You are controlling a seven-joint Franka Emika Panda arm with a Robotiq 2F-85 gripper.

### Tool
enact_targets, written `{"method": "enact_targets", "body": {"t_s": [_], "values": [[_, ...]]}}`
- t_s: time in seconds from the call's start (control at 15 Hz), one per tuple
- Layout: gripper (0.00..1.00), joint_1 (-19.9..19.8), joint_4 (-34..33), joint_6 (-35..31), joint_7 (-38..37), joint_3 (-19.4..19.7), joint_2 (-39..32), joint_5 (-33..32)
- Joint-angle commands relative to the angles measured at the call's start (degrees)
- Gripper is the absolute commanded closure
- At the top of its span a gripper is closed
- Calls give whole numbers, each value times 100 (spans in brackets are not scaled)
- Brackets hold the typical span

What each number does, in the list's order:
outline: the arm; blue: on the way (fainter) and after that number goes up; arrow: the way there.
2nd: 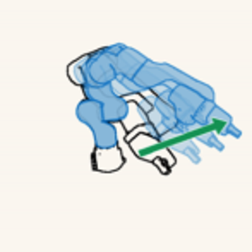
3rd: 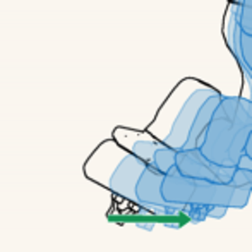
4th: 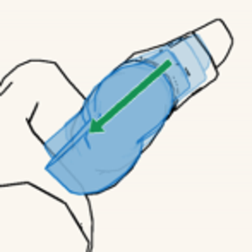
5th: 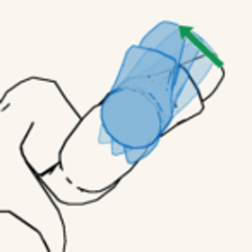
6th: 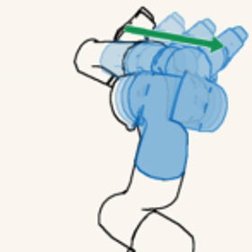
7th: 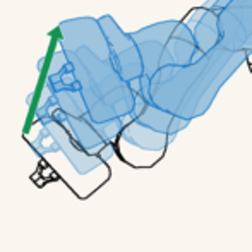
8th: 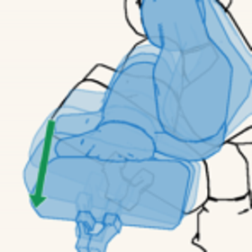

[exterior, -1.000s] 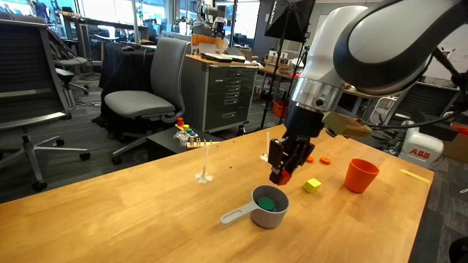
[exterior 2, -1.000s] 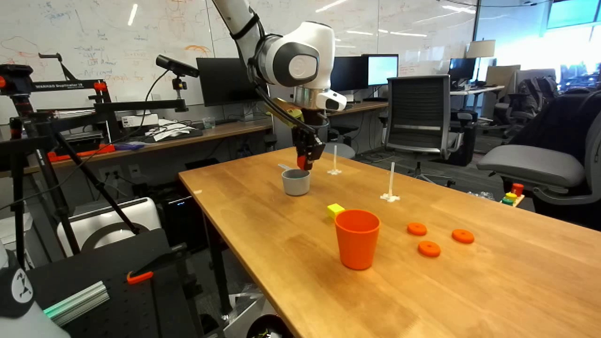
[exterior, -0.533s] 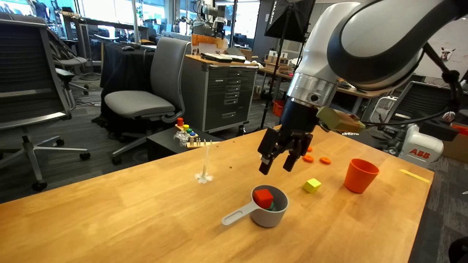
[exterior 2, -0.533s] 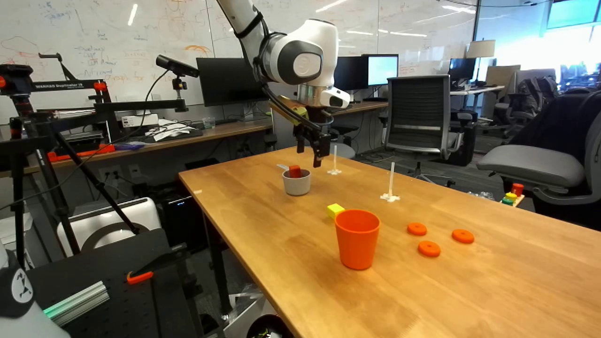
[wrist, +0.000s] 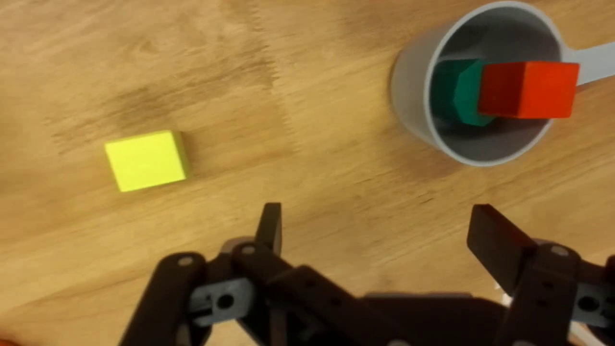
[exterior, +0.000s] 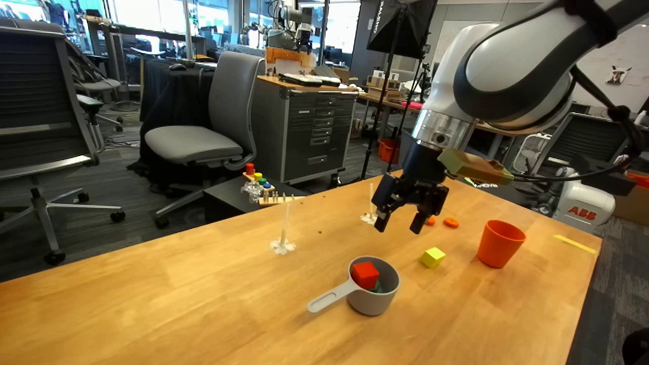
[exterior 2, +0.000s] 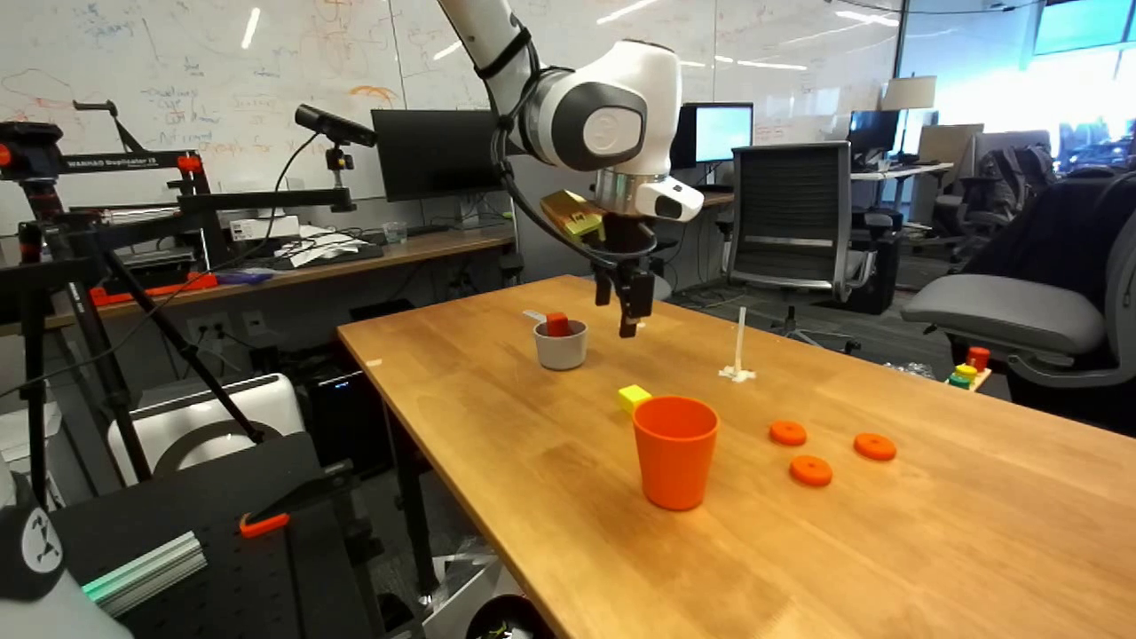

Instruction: Put the cubes inside the measuring cup

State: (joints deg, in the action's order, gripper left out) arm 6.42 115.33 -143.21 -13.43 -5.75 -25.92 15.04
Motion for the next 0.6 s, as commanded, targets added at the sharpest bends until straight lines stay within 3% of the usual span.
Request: {"method": "enact_targets", "body": {"t_s": [0.0, 0.33, 0.53], "values": [[0, 8, 415, 141, -409, 324, 274, -205], [0, 298, 475, 885, -1162, 846, 209, -1244], [0, 311, 393, 1147, -1043, 879, 133, -1781]]}}
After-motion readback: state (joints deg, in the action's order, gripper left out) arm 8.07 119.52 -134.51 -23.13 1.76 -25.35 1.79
